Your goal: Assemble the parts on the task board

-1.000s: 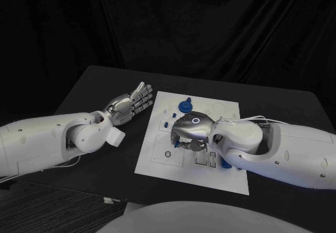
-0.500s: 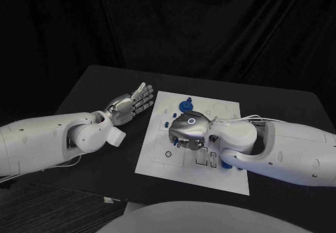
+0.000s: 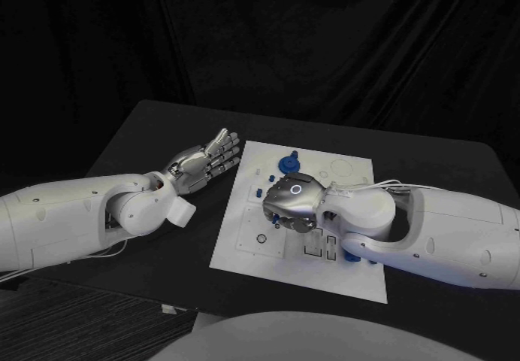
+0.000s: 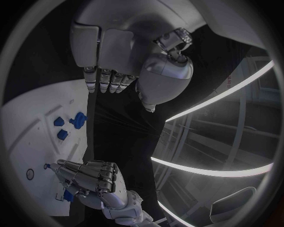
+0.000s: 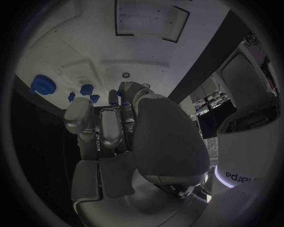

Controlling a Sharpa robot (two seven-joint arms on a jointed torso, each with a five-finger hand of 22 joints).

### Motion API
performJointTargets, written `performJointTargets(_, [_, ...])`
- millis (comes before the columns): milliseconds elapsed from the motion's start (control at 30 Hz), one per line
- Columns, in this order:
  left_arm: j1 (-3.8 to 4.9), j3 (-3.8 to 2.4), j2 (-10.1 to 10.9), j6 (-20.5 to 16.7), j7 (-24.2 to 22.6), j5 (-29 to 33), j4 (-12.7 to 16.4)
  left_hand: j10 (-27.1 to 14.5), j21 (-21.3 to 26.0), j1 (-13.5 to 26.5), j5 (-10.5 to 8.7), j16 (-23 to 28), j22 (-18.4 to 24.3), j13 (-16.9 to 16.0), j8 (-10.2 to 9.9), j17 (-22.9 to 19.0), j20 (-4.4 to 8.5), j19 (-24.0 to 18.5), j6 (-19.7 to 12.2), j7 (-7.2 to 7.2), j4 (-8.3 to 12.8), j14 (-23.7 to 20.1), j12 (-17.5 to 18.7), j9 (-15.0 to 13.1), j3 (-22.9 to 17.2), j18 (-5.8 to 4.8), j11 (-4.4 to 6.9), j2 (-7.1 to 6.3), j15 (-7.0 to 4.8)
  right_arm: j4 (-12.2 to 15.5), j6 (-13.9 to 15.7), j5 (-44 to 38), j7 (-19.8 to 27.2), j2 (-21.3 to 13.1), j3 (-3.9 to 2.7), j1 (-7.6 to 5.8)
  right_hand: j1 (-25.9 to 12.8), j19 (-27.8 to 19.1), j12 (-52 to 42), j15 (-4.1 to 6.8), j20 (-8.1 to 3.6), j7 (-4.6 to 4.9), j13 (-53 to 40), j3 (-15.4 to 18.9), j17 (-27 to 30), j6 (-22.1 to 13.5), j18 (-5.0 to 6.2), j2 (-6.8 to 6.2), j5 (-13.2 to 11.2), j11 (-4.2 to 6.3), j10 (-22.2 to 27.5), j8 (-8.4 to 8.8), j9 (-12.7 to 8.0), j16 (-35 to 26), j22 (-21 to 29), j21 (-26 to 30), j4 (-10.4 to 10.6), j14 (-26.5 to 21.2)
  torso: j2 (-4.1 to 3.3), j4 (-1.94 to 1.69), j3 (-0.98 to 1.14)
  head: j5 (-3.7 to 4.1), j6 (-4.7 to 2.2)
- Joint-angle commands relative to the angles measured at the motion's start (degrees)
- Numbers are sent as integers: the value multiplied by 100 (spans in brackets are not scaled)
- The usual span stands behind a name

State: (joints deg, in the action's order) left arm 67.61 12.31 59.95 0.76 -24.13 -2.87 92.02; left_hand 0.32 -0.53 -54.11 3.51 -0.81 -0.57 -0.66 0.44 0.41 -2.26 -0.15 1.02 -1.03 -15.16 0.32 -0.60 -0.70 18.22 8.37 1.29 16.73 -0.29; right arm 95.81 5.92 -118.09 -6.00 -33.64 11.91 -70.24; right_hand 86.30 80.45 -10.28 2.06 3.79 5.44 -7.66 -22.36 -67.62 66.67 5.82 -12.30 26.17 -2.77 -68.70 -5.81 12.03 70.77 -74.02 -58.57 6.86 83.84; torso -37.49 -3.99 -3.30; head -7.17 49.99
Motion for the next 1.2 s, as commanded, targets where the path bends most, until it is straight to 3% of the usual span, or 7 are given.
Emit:
performJointTargets(33, [-9, -5, -6, 87, -39, -6, 3, -24, 50, -93, -18, 81, 46, 38, -19, -41, -20, 18, -12, -17, 35, -32, -28, 45, -152, -197, -43, -5, 35, 20, -132, -220, -113, -3, -3, 17, -74, -28, -319, 4, -5, 37, -354, -215, 48, 89, -13, 121, 101, 80, -252, 51, 116, -46, -845, -41, -90, 66, 4, 2, 2, -1, 1])
performJointTargets(200, [-11, -5, -8, 97, -32, -6, 3, -24, 50, -97, -15, 81, 44, 38, -19, -41, -25, 18, -12, -21, 41, -32, -28, 45, -160, -197, -47, -4, 38, 39, -165, -244, -127, -6, -3, 25, -110, -35, -334, 1, -1, 36, -382, -194, 59, 97, -13, 135, -15, 83, -238, 60, 118, -54, -842, -35, -129, 62, 4, 3, 2, -11, 1])
performJointTargets(1200, [-23, -5, -18, 156, 41, -6, -9, -25, 49, -114, 1, 81, 41, 38, -18, -41, -39, 19, -8, -37, 71, -32, -30, 44, -203, -193, -62, -3, 49, 29, -432, -260, -297, -18, -2, 80, -141, -87, -346, -9, 8, 49, -429, -146, 175, 49, 7, 159, -97, 72, -173, 104, 115, -160, -811, 86, -206, 19, 0, 1, 0, -22, 1])
